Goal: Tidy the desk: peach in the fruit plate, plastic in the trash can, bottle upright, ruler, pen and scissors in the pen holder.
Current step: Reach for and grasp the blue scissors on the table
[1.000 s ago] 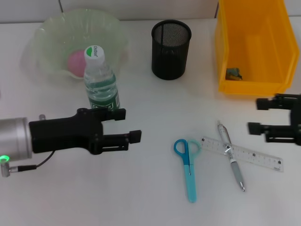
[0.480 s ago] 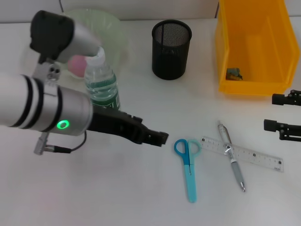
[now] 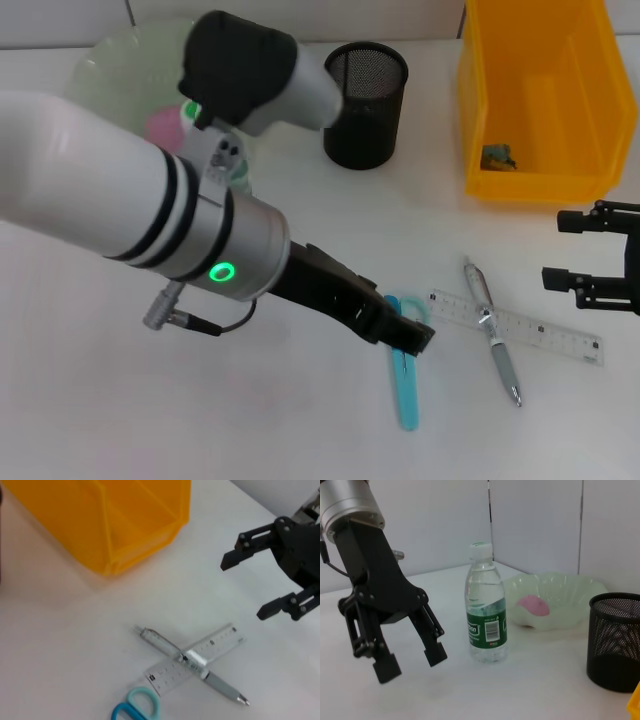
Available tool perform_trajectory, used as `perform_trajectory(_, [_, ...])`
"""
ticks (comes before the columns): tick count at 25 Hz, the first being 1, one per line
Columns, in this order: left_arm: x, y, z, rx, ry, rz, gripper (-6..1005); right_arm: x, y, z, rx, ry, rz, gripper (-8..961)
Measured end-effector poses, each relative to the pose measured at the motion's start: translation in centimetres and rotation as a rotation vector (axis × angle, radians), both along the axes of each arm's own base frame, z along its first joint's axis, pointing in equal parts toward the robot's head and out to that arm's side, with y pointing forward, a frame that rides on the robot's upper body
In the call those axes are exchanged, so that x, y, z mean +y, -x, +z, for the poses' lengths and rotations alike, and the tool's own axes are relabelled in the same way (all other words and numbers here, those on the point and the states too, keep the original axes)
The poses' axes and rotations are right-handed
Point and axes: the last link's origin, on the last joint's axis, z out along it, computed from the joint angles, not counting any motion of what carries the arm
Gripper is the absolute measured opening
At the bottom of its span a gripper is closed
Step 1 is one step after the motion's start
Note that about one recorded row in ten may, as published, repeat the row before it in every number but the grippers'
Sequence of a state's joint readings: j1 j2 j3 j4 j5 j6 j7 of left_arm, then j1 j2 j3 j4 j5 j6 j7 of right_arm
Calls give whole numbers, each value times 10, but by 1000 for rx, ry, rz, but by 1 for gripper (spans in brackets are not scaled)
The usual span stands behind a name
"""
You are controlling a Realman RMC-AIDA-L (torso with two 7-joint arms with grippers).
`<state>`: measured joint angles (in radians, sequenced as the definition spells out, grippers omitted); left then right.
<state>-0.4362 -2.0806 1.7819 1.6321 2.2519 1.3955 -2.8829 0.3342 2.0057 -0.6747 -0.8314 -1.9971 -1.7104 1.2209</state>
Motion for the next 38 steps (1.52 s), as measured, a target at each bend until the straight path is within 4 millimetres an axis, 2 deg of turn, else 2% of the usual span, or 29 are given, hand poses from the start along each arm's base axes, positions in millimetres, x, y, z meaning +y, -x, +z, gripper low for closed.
perform_trajectory(5, [-2,-11,-9,67,42,-81,807,-2,0,-1,5,1,-3,726])
perform_trajectory(15, [4,-12,-24,151,62,-132,807,-5,-2,-5,13,0,-16,726])
perform_trajectory(23, [1,-20,-13,134,-25,-251,806,-5,-1,-7,28,5,-44,725])
perform_trajectory(24, [-1,-18,-3,72,-98,-334,806,-4,-1,-7,32,8,-52,725])
perform_trajectory(28, [2,-7,10,-16,-193,-388,806,-1,3,-5,42,16,-79,725])
perform_trajectory(31, [-2,3,24,-187,-295,-467,806,1,7,-1,42,26,-100,725])
perform_trajectory(34, [-9,8,28,-286,-304,-523,804,2,9,6,35,37,-137,725])
perform_trajectory(38, [-17,31,30,-397,-256,-583,801,2,17,17,10,102,-219,725])
